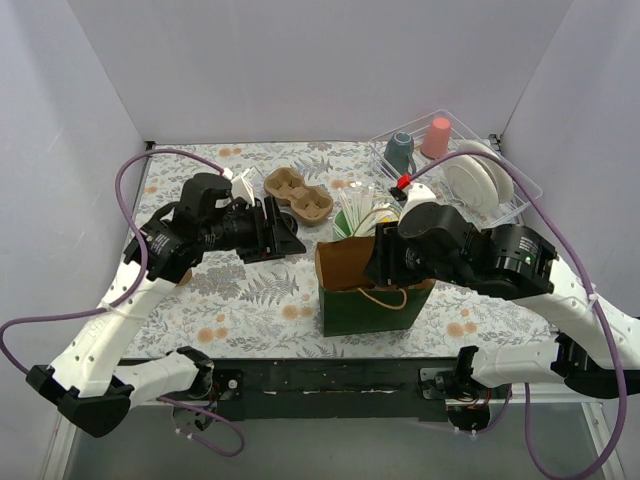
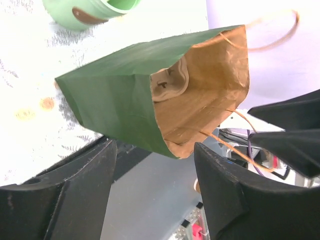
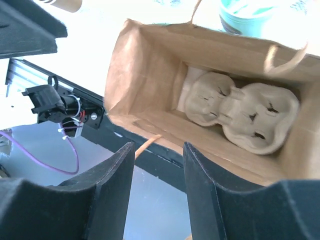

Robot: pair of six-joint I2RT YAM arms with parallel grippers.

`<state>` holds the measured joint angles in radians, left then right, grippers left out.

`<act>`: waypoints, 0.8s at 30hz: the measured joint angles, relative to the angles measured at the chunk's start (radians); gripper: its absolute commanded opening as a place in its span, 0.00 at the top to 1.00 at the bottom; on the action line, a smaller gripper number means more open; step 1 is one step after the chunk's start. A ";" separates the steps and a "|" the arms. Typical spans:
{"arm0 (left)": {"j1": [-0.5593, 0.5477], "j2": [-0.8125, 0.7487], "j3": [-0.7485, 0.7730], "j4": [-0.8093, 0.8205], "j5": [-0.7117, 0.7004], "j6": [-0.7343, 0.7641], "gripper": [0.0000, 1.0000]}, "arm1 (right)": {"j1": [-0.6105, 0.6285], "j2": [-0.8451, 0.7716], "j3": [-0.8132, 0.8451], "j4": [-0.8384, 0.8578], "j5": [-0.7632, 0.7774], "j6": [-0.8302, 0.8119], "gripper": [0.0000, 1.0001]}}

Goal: Pack the takeout coffee

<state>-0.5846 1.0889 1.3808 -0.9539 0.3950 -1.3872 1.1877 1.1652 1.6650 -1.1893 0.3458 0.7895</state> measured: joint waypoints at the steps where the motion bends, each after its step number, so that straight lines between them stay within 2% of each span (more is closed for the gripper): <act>1: 0.000 -0.005 0.000 -0.006 0.000 -0.001 0.37 | 0.000 -0.004 0.010 -0.016 0.003 0.004 0.49; 6: 0.000 -0.012 -0.010 -0.007 0.017 -0.028 0.38 | 0.000 -0.010 0.028 -0.079 0.060 0.025 0.49; 11: -0.021 0.046 -0.012 0.005 0.016 -0.049 0.38 | -0.023 -0.012 0.037 -0.102 0.174 0.001 0.49; 13: -0.042 0.082 -0.012 0.008 0.013 -0.050 0.38 | -0.053 -0.012 0.037 -0.103 0.212 -0.029 0.48; 16: -0.083 0.125 -0.014 0.019 0.008 -0.057 0.39 | -0.160 -0.012 0.031 -0.103 0.246 -0.089 0.48; 21: -0.113 0.149 -0.017 0.024 0.001 -0.061 0.53 | -0.332 -0.012 -0.021 -0.103 0.212 -0.175 0.48; 23: -0.113 0.157 -0.017 0.024 -0.005 -0.057 0.62 | -0.345 -0.012 -0.051 -0.103 0.177 -0.197 0.49; 24: -0.113 0.163 -0.017 0.024 -0.009 -0.054 0.71 | -0.349 -0.012 -0.063 -0.103 0.164 -0.203 0.50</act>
<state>-0.6979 1.2518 1.3640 -0.9298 0.3859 -1.4410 0.8391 1.1534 1.6020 -1.2922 0.5098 0.5861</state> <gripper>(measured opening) 0.447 0.518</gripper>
